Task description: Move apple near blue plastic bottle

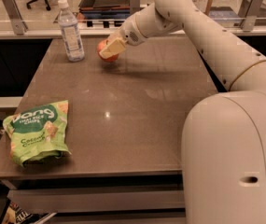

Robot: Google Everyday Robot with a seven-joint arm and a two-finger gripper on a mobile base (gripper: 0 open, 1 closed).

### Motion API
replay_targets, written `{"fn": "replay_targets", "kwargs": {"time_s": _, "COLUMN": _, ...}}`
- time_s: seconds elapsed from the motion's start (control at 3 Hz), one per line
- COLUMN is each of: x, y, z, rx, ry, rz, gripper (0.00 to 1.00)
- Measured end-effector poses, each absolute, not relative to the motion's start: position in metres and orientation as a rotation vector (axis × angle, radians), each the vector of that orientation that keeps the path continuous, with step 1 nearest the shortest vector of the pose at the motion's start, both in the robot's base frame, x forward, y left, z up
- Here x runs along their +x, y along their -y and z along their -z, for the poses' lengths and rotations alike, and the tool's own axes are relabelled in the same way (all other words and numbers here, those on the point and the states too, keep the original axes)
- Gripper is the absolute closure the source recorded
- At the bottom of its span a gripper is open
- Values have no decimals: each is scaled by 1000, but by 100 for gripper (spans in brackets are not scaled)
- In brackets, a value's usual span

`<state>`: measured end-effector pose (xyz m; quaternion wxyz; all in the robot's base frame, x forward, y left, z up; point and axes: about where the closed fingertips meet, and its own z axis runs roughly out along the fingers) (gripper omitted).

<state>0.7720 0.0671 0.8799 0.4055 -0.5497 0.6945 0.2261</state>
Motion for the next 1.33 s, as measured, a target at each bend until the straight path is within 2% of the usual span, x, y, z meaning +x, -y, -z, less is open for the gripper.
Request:
{"fn": "replay_targets", "kwargs": {"time_s": 0.67, "x": 771, "y": -73, "z": -875, "rx": -1395, "ry": -1754, "rz": -580, "gripper": 13}}
{"fn": "replay_targets", "kwargs": {"time_s": 1.0, "x": 771, "y": -76, "z": -873, "rx": -1399, "ry": -1754, "rz": -585, "gripper": 0}}
{"fn": "replay_targets", "kwargs": {"time_s": 1.33, "x": 771, "y": -76, "z": -873, "rx": -1399, "ry": -1754, "rz": -586, "gripper": 0}}
